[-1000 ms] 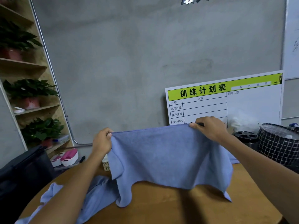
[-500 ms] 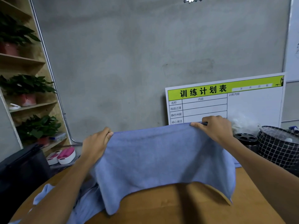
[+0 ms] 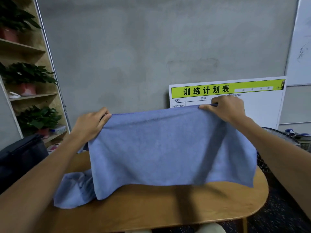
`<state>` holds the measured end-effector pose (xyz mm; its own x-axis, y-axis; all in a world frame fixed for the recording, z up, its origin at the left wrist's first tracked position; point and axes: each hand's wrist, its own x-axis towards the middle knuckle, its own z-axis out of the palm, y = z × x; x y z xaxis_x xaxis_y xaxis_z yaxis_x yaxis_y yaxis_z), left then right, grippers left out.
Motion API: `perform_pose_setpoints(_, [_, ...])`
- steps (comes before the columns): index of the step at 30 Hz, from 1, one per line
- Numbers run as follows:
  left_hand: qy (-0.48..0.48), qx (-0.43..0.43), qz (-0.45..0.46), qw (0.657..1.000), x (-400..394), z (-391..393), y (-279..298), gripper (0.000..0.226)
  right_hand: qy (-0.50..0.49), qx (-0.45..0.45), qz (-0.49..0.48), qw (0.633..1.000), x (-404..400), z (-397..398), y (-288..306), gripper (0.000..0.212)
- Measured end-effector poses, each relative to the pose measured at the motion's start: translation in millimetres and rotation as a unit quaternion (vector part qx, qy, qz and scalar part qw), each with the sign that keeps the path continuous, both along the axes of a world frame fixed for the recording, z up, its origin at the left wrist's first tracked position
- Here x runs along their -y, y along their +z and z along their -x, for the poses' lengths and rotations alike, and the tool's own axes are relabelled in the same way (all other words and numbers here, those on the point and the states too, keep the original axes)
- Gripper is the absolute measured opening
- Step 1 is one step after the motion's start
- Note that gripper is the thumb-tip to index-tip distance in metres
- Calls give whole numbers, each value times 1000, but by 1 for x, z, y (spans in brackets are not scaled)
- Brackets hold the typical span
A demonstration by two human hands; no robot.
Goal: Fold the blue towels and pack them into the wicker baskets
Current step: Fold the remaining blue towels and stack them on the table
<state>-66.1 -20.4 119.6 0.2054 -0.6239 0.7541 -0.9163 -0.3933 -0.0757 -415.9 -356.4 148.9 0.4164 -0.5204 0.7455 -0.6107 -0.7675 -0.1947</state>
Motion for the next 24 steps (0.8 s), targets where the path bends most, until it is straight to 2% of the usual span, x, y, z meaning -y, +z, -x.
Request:
perform_pose_setpoints(5, [1, -60, -66, 996, 19, -27, -8, 33, -2, -62, -26, 998, 23, -31, -21, 72])
perform_pose_setpoints(12, [9, -132, -160, 978, 78, -99, -135, 47, 4, -149, -40, 988, 98, -98, -152, 67])
perform_pose_setpoints(16, [20, -170, -182, 968, 99, -117, -206, 30, 39, -155, -24, 987, 131, -122, -237, 73])
perform_pose_setpoints(18, [25, -179, -192, 965, 103, -122, -231, 22, 68, -153, -28, 986, 135, -125, -263, 68])
perform_pose_setpoints(24, [24, -170, -155, 973, 96, -122, -247, 26, 103, -81, 7, 991, 125, -121, -282, 64])
